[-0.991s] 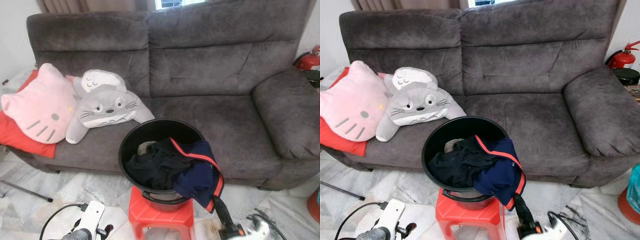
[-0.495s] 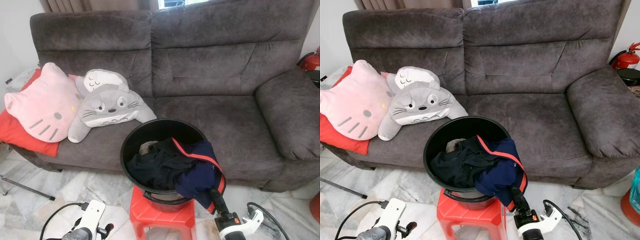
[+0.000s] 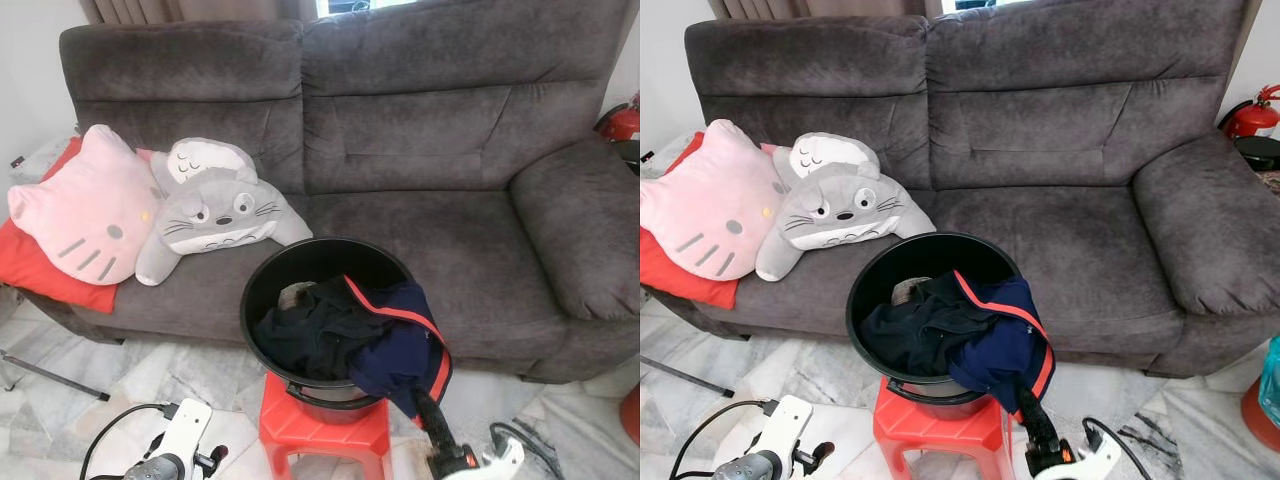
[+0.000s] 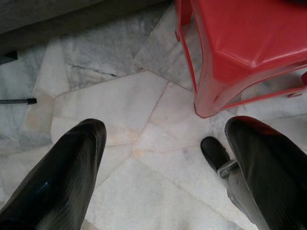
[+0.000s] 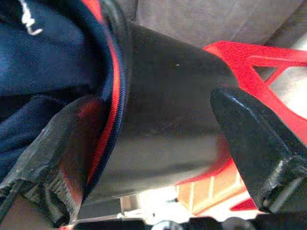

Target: Hang hanger

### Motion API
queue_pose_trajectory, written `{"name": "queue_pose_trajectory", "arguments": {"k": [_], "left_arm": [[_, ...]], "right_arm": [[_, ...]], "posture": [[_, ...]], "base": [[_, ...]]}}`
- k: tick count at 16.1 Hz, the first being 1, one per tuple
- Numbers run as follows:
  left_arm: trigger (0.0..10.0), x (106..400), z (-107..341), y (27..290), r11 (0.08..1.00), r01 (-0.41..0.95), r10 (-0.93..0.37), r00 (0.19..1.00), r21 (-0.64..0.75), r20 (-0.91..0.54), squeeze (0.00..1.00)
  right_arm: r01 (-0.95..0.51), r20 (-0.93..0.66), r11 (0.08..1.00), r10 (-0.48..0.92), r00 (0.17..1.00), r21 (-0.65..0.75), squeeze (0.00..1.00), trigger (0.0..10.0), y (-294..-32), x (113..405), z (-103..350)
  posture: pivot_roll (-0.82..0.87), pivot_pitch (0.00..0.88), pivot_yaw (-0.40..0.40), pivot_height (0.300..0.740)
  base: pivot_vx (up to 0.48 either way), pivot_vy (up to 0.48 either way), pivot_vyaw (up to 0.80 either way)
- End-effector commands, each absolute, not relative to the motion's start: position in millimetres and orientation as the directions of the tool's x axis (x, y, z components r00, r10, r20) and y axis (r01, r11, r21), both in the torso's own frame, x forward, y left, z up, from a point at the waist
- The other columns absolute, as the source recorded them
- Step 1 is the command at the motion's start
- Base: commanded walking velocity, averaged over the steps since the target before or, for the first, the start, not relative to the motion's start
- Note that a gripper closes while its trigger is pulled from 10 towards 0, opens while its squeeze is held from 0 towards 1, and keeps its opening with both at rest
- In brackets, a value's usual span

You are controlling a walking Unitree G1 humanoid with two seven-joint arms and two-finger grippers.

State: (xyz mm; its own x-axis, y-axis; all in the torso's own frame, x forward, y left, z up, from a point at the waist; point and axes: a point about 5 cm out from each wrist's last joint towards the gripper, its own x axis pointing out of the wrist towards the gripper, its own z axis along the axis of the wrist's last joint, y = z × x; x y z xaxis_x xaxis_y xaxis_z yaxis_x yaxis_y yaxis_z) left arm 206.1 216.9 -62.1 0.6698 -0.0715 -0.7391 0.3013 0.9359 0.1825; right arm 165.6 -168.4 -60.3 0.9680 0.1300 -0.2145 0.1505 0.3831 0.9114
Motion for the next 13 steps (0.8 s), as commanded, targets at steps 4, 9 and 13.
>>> {"name": "queue_pose_trajectory", "arguments": {"k": [4,9,13], "left_arm": [[10.0,206.7,-60.3,222.8,0.926,0.312,-0.057,0.672,0.212,-0.738,0.0],[10.0,205.7,-61.2,222.1,0.926,0.313,-0.056,0.668,0.212,-0.742,0.0],[10.0,206.0,-60.9,222.0,0.926,0.314,-0.059,0.67,0.21,-0.74,0.0]], "right_arm": [[0.17,-0.232,0.384,0.122,0.965,0.908,0.0,10.0,-168.0,167.6,-63.2],[0.15,-0.223,0.4,0.142,0.964,0.904,0.0,10.0,-169.2,171.5,-62.8],[0.127,-0.201,0.394,0.154,0.967,0.91,0.0,10.0,-168.3,172.4,-62.0]], "posture": [[-0.18,0.0,0.135,0.74],[-0.18,0.0,0.135,0.74],[-0.18,0.0,0.135,0.74]], "base": [[0.0,0.0,0.0],[0.0,0.0,0.0],[0.0,0.0,0.0]]}}
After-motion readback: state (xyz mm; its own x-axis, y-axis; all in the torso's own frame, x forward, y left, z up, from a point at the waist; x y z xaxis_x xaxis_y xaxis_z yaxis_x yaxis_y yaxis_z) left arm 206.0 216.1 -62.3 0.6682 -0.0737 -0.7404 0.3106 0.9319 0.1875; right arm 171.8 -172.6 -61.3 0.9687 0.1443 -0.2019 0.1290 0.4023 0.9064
